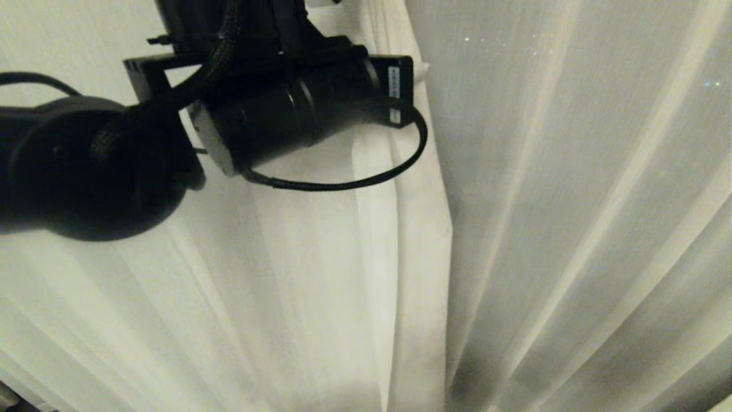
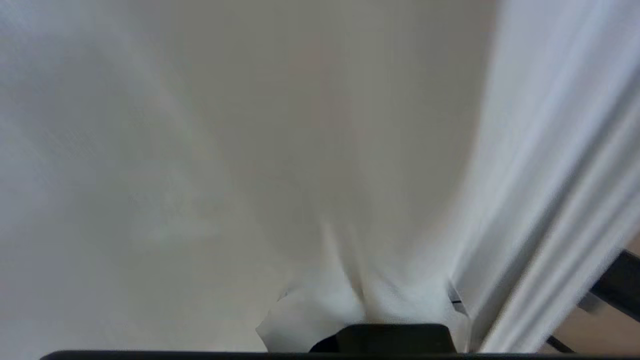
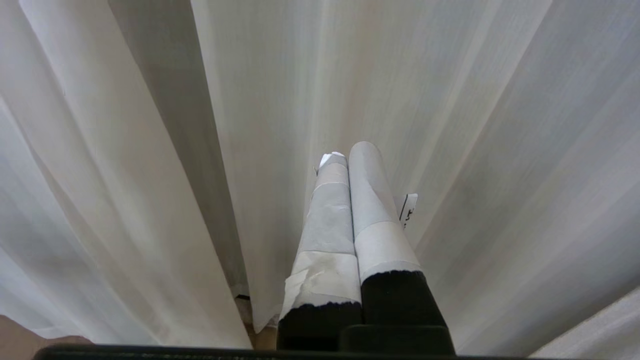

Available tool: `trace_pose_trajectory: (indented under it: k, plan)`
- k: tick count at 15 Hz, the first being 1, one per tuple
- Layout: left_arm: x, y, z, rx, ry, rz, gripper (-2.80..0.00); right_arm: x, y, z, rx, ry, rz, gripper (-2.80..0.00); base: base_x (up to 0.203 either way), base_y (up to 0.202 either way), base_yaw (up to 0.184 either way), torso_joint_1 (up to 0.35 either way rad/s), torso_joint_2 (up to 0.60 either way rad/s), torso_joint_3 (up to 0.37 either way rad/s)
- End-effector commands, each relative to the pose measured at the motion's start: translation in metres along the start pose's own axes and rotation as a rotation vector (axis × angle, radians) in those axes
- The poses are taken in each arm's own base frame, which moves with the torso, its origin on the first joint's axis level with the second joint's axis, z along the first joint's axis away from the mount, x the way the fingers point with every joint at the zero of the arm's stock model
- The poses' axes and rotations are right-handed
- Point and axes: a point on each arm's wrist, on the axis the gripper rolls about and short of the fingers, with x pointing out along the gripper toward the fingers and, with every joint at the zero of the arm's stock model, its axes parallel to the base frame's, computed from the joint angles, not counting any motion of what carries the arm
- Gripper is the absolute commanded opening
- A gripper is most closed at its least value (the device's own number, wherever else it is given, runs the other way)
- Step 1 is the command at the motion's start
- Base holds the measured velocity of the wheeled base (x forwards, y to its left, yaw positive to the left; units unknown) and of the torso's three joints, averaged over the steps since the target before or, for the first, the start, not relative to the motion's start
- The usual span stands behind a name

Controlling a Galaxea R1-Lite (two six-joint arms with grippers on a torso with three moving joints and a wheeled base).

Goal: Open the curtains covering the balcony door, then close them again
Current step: Close the inner curtains on both sides

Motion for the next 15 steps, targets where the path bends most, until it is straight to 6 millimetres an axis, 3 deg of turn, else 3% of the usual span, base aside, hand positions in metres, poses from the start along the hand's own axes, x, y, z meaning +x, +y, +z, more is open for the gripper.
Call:
trace_pose_trajectory:
  k: [1,9,12,13,14,15]
  plan:
    - [-0.005,0.009,-0.009,-0.001,0.037,0.042,-2.8,0.0,0.0,0.0,-0.001,0.0,0.001,-2.8,0.0,0.0,0.0,0.0,0.0,0.0]
    - [-0.02,0.072,0.001,0.008,0.009,0.266,-2.8,0.0,0.0,0.0,-0.001,0.0,0.001,-2.8,0.0,0.0,0.0,0.0,0.0,0.0]
    - [-0.028,0.086,0.007,0.012,-0.005,0.313,-2.8,0.0,0.0,0.0,-0.001,0.0,0.001,-2.8,0.0,0.0,0.0,0.0,0.0,0.0]
    - [-0.03,0.088,0.007,0.013,-0.007,0.32,-0.97,0.0,0.0,0.0,-0.001,0.0,0.001,-2.8,0.0,0.0,0.0,0.0,0.0,0.0]
    - [-0.03,0.089,0.008,0.013,-0.009,0.323,0.0,0.0,0.0,0.0,-0.001,0.0,0.001,-2.8,0.0,0.0,0.0,0.0,0.0,0.0]
    - [-0.031,0.09,0.009,0.014,-0.011,0.327,0.0,0.0,0.0,0.0,-0.001,0.0,0.001,-2.8,0.0,0.0,0.0,0.0,0.0,0.0]
